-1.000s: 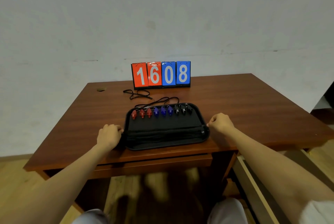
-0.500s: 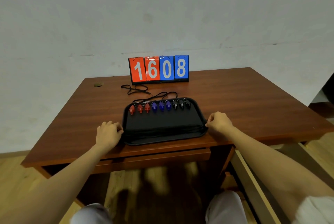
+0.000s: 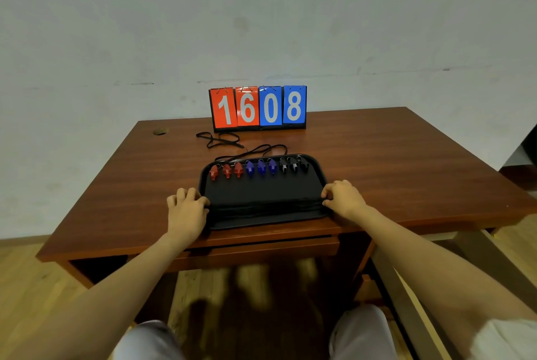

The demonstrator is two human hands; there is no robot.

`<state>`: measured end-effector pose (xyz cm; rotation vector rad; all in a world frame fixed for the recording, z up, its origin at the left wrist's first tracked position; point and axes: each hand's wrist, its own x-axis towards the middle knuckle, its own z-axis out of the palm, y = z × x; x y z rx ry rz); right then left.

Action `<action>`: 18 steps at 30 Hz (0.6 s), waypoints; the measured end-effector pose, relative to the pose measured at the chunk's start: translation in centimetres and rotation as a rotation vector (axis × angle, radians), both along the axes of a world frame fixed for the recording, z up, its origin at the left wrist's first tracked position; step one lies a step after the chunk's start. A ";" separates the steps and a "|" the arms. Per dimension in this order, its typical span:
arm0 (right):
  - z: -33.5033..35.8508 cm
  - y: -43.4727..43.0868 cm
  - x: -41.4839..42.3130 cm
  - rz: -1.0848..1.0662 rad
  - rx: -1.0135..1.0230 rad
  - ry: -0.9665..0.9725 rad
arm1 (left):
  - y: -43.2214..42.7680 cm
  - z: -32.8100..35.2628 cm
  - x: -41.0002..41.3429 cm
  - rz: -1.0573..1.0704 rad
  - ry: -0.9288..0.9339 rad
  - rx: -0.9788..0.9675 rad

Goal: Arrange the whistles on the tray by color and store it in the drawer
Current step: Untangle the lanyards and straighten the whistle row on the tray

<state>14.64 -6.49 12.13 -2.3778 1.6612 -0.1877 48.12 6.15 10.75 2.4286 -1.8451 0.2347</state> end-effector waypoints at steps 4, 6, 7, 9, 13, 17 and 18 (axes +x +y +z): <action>0.0 0.1 0.3 0.020 -0.065 0.023 | 0.2 -0.1 -0.1 0.056 -0.006 0.014; 0.2 0.1 0.6 0.046 -0.094 0.031 | 0.1 -0.1 -0.4 0.054 -0.005 0.005; 0.3 0.1 0.8 0.061 -0.102 0.035 | 0.1 -0.1 -0.6 0.048 -0.008 0.001; 0.5 0.2 1.3 0.088 -0.111 0.039 | 0.0 -0.1 -1.0 0.024 -0.015 -0.008; 0.8 0.3 2.9 0.135 -0.122 0.012 | -0.6 0.0 -2.1 -0.076 -0.004 -0.043; 1.6 -0.3 5.2 0.180 -0.119 0.006 | -2.0 0.2 -3.6 -0.157 -0.037 -0.043; 1.8 -0.6 5.9 0.187 -0.116 0.005 | -2.6 0.3 -3.9 -0.174 -0.040 -0.044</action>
